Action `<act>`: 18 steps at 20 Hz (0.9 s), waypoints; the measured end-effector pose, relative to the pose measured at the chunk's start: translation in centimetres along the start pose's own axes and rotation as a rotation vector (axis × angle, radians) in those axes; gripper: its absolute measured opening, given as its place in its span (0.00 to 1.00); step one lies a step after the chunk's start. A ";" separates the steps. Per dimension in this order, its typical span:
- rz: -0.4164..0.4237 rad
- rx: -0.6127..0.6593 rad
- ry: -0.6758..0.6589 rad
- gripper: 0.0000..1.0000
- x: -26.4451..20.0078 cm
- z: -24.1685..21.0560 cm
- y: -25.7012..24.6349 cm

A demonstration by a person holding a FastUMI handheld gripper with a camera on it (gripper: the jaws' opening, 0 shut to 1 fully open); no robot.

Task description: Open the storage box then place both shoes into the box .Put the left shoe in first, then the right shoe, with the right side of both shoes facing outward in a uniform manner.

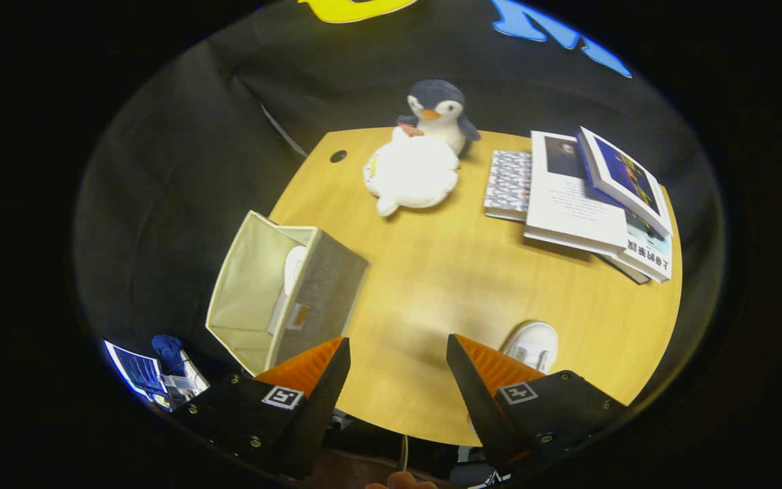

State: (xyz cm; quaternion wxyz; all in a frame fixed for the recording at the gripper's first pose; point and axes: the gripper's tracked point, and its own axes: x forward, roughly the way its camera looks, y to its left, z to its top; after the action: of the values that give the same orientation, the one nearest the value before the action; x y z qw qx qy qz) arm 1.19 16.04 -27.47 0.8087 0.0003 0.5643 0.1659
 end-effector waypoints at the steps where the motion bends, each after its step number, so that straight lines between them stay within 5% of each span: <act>1: -0.010 0.029 0.013 0.89 0.1 -1.2 -1.5; 10: -0.138 0.150 0.100 0.89 0.4 -9.4 -11.4; 18: -0.165 0.186 0.194 0.89 2.7 -14.2 -15.2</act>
State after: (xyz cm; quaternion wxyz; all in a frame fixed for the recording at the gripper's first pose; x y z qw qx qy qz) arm -6.87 -0.29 -37.92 0.7579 0.0130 0.6506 0.0450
